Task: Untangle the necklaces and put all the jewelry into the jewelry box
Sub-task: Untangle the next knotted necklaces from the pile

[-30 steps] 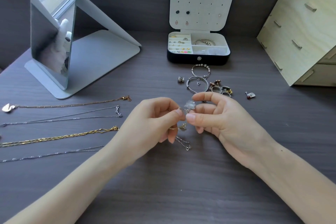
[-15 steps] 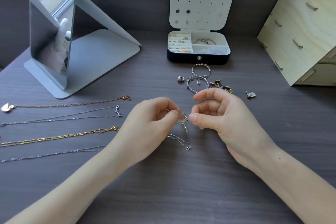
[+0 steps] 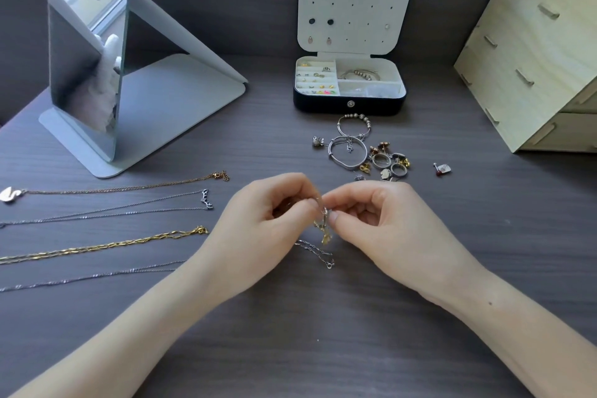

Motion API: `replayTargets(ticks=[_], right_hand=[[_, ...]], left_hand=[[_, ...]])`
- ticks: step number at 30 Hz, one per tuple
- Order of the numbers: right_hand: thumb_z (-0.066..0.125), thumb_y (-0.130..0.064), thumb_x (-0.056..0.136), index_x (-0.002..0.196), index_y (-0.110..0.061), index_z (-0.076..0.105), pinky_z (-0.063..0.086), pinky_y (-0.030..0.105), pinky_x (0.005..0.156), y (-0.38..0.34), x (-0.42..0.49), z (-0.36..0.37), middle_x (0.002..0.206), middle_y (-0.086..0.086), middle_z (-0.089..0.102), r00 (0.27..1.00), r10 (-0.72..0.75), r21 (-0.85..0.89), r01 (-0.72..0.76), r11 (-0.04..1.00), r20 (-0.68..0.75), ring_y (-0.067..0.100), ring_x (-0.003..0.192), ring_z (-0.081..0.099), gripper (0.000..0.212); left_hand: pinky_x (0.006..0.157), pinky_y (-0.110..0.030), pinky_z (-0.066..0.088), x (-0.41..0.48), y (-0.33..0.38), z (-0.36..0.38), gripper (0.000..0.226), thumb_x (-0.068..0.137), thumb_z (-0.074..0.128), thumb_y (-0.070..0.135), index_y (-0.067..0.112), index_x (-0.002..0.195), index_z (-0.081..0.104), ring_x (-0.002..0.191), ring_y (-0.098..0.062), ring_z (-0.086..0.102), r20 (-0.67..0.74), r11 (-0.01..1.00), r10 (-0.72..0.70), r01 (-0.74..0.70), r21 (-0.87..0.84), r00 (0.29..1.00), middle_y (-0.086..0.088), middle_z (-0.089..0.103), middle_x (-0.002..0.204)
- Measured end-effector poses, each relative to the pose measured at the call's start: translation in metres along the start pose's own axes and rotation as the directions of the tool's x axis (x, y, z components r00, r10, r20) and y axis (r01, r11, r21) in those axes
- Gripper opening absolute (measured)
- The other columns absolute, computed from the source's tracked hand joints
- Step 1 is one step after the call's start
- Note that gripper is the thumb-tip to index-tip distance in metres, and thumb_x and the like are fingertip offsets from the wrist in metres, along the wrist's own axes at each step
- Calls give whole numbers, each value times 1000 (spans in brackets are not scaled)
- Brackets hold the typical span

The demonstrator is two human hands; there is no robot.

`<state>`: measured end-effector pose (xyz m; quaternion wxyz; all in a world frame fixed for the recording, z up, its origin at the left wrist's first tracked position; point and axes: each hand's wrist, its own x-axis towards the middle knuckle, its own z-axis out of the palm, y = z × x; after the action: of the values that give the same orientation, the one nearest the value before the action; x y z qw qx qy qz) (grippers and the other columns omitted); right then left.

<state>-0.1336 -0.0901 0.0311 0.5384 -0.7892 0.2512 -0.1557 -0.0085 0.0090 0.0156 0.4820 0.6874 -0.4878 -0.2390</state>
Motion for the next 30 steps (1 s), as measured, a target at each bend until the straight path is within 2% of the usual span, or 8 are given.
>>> replayTargets(ticks=[4, 8, 13, 17, 20, 22, 25, 30], right_hand=[[63, 1, 81, 73, -27, 68, 49, 25, 62, -1, -1, -1, 69, 1, 69, 999, 9, 1, -9, 1000, -48, 10, 63, 56, 30], [64, -2, 81, 78, -21, 71, 45, 13, 58, 1, -1, 0, 67, -5, 67, 998, 32, -4, -32, 999, -54, 4, 60, 55, 21], [64, -7, 84, 78, -23, 69, 44, 10, 58, 3, -1, -1, 67, -9, 65, 997, 57, -16, -58, 998, -46, 0, 61, 54, 18], [62, -10, 87, 78, -27, 65, 41, 9, 58, 3, 0, 0, 64, -13, 61, 999, 47, -70, -48, 996, -7, -2, 59, 51, 20], [60, -10, 88, 74, -29, 62, 40, 9, 56, 2, 0, 1, 58, -17, 57, 999, 42, -64, -41, 997, 13, -1, 57, 49, 24], [58, -10, 89, 73, -29, 63, 41, 15, 58, 1, 0, 1, 59, -15, 56, 999, 40, -48, -39, 998, 30, 2, 58, 48, 25], [61, -16, 87, 74, -26, 65, 44, 19, 62, -1, -1, 1, 62, -13, 58, 998, 21, -4, -21, 1000, 52, 3, 61, 50, 17], [66, -19, 84, 73, -22, 69, 44, 19, 60, -2, -1, -1, 65, -7, 64, 998, 13, 41, -15, 999, 56, 4, 61, 54, 12]], left_hand=[[62, -41, 38, 1, -2, 1, 31, 67, 44, 50, 24, 73, 59, 68, -30, 46, -18, 999, -37, 37, 9, 999, -16, 54, 69], [53, -24, 27, 0, -5, 0, 30, 70, 49, 53, 25, 70, 57, 56, -9, 33, 16, 998, -60, 60, -35, 998, 10, 39, 55], [56, -27, 30, 1, -5, -1, 29, 72, 55, 51, 23, 72, 61, 61, -11, 39, 11, 988, -89, 89, -122, 996, 4, 47, 61], [53, -21, 30, 1, -3, -2, 29, 79, 55, 42, 15, 71, 63, 59, -10, 40, -7, 980, -129, 126, -152, 992, -6, 55, 64], [48, -16, 29, 0, -1, -2, 31, 78, 54, 42, 16, 65, 64, 53, -6, 38, -22, 974, -158, 152, -171, 987, 3, 53, 58], [47, -16, 28, 1, 0, -2, 31, 78, 55, 43, 15, 66, 63, 51, -6, 38, -25, 971, -169, 162, -173, 985, 3, 53, 57], [45, -17, 26, 0, 1, -3, 35, 81, 63, 46, 14, 67, 63, 49, -6, 33, -32, 968, -178, 170, -182, 983, 0, 49, 56], [45, -16, 25, 0, 2, -3, 29, 83, 61, 41, 19, 63, 61, 47, -3, 31, -19, 958, -192, 183, -220, 981, 13, 43, 49]])
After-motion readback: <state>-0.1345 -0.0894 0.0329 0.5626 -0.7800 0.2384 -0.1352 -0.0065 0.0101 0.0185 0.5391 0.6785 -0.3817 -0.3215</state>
